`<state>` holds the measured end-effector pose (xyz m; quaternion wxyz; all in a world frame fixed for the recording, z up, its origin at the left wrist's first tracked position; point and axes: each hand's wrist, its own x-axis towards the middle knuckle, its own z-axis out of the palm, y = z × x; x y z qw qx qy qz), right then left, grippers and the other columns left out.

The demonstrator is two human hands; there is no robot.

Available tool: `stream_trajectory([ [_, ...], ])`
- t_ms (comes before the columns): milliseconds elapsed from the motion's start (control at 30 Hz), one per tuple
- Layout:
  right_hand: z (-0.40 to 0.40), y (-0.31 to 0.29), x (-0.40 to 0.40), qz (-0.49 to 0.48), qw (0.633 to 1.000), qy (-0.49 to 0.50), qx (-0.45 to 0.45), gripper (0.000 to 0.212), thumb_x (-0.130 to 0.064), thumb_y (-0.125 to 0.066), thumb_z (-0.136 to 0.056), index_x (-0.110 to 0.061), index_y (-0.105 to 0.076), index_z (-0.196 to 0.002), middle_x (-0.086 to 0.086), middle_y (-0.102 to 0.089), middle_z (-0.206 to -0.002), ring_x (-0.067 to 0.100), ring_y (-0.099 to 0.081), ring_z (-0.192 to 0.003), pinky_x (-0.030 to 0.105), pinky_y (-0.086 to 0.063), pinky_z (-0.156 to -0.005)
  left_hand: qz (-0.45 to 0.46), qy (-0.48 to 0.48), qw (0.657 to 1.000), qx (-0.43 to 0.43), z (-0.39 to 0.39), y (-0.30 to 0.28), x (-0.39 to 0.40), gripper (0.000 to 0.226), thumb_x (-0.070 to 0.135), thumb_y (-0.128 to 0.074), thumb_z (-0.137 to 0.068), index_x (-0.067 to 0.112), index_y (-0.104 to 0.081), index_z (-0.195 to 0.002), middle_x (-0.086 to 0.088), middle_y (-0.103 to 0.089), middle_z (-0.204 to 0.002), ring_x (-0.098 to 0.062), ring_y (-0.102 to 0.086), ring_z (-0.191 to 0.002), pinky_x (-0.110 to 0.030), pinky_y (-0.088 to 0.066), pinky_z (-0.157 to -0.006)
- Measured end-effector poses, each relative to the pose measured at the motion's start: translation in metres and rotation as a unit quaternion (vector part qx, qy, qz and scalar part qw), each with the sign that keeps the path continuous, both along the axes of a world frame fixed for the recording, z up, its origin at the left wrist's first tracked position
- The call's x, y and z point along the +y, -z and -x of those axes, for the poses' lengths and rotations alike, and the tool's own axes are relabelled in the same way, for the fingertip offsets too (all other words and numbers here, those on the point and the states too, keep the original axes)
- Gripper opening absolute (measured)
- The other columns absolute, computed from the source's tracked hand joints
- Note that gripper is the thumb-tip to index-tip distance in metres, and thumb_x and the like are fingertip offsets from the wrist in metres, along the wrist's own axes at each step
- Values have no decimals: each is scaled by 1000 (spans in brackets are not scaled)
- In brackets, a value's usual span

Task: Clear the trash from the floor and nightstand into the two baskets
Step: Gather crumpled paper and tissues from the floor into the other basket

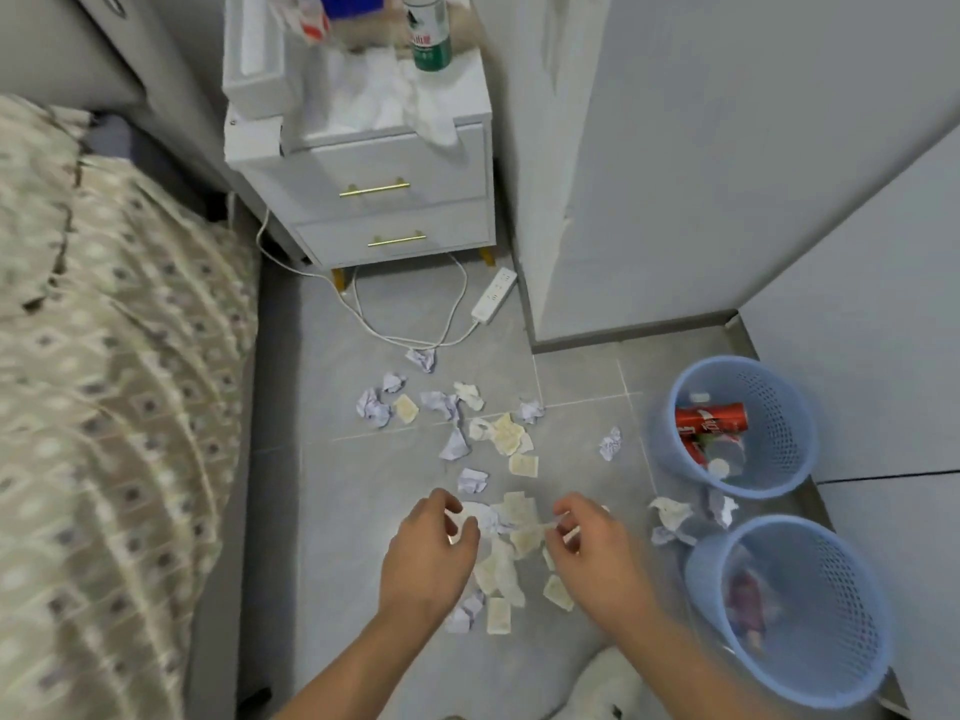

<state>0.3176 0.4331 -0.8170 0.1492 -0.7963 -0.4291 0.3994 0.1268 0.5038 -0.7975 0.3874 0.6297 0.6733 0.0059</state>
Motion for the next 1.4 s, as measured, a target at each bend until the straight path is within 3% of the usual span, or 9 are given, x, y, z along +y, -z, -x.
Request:
stream_trajectory([
  [200, 8, 2, 47, 48, 997, -54, 15, 25, -40, -62, -97, -30, -58, -119, -9, -64, -116, 13, -66, -99, 23, -49, -83, 29, -27, 998, 50, 4, 10, 67, 25, 41, -60, -90, 26, -59, -110, 3, -65, -98, -20, -63, -84, -33, -49, -71],
  [467, 15, 32, 130, 74, 993, -90, 1, 34, -37, -64, -96, -28, -53, -127, -5, -55, -128, 17, -62, -106, 31, -53, -91, 72, -15, 994, 84, 33, 65, 156, 38, 41, -57, -93, 24, -57, -126, -3, -65, -115, -25, -64, -100, -39, -56, -86],
  [600, 39, 95, 185, 70, 989, -126, -25, 46, -36, -66, -92, -27, -51, -135, -1, -51, -134, 23, -59, -117, 36, -52, -94, 67, 25, 992, 108, 64, 126, 208, 47, 37, -59, -93, 25, -52, -138, -5, -51, -136, -28, -53, -122, -44, -54, -93],
  [700, 68, 160, 227, 69, 985, -154, -47, 61, -32, -72, -87, -27, -47, -143, 6, -47, -138, 31, -58, -119, 40, -53, -91, 54, 79, 987, 128, 87, 180, 248, 55, 29, -61, -90, 26, -47, -143, -9, -43, -137, -31, -43, -128, -43, -50, -91],
  [867, 109, 268, 279, 101, 962, -232, -105, 101, -24, -84, -75, -45, -21, -152, 5, -20, -160, 37, -38, -137, 46, -54, -94, 9, 208, 966, 153, 112, 280, 306, 78, 24, -70, -84, 35, -32, -150, -10, -33, -141, -36, -38, -126, -44, -51, -83],
  [1000, 116, 331, 288, 144, 934, -278, -171, 121, -21, -91, -70, -46, -7, -154, 8, -4, -166, 42, -27, -143, 51, -52, -99, -13, 289, 940, 181, 126, 349, 329, 88, 33, -75, -84, 40, -22, -154, -8, -17, -155, -37, -28, -137, -47, -57, -87],
  [1100, 120, 362, 291, 157, 918, -309, -191, 122, -18, -90, -70, -41, -6, -156, 11, -3, -163, 43, -25, -142, 47, -55, -93, -34, 349, 921, 171, 138, 381, 335, 85, 34, -69, -90, 41, -18, -157, -7, -9, -161, -36, -27, -137, -47, -57, -86],
  [1200, 123, 382, 292, 119, 934, -280, -189, 109, -3, -83, -73, -37, -18, -153, 14, -6, -161, 44, -29, -140, 47, -57, -88, -40, 382, 908, 165, 144, 399, 339, 95, 24, -78, -83, 39, -20, -156, -5, -20, -154, -31, -36, -127, -42, -59, -77],
  [1400, 121, 397, 285, 62, 951, -247, -175, 85, 11, -73, -70, -26, -41, -139, 17, -25, -154, 42, -53, -112, 42, -51, -67, -35, 373, 913, 158, 137, 406, 345, 68, 35, -78, -84, 26, -43, -141, -10, -33, -134, -30, -44, -112, -43, -57, -74],
])
